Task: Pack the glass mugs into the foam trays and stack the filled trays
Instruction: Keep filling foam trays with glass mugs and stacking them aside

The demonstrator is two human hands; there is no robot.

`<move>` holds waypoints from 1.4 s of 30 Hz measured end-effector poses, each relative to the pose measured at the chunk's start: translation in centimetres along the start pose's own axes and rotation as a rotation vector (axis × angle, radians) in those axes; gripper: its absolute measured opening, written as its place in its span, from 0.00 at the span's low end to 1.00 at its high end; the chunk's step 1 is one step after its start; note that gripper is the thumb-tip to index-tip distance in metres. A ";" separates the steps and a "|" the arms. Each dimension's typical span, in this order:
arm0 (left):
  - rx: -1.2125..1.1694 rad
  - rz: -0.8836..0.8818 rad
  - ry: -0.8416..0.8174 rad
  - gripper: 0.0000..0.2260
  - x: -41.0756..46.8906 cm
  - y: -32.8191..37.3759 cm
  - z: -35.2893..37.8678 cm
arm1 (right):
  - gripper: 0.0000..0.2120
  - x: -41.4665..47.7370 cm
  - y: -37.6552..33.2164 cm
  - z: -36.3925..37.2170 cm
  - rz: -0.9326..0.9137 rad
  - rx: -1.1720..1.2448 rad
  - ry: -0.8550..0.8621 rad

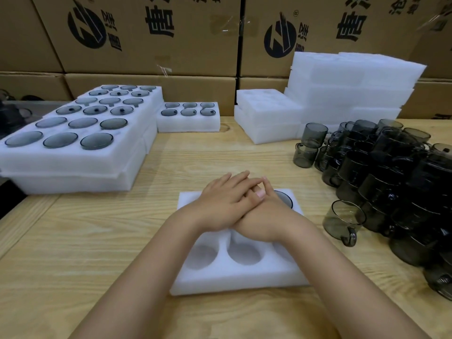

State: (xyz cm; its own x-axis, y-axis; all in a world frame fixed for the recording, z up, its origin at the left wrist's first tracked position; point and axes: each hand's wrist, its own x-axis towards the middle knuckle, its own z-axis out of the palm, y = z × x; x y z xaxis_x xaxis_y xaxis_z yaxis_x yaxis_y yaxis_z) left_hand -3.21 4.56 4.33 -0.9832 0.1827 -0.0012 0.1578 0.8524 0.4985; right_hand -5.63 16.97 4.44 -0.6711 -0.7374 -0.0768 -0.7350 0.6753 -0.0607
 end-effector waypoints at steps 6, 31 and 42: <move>0.055 -0.004 0.246 0.23 -0.8 -1.1 -0.6 | 0.31 -1.7 -0.4 -0.7 0.112 0.130 0.087; -1.113 -0.082 0.257 0.12 -3.5 -5.6 1.2 | 0.14 -9.0 8.0 -3.3 0.521 0.177 0.599; -1.095 0.144 0.245 0.26 -3.7 -5.1 1.4 | 0.13 0.3 -2.2 -5.6 -0.058 0.505 0.385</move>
State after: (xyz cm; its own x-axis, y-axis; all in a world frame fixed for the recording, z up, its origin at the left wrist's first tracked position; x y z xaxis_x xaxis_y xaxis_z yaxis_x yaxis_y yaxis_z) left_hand -0.29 0.19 0.57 -0.9728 0.0409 0.2278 0.2242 -0.0785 0.9714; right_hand -4.74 15.19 10.12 -0.6876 -0.6620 0.2984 -0.6980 0.4893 -0.5229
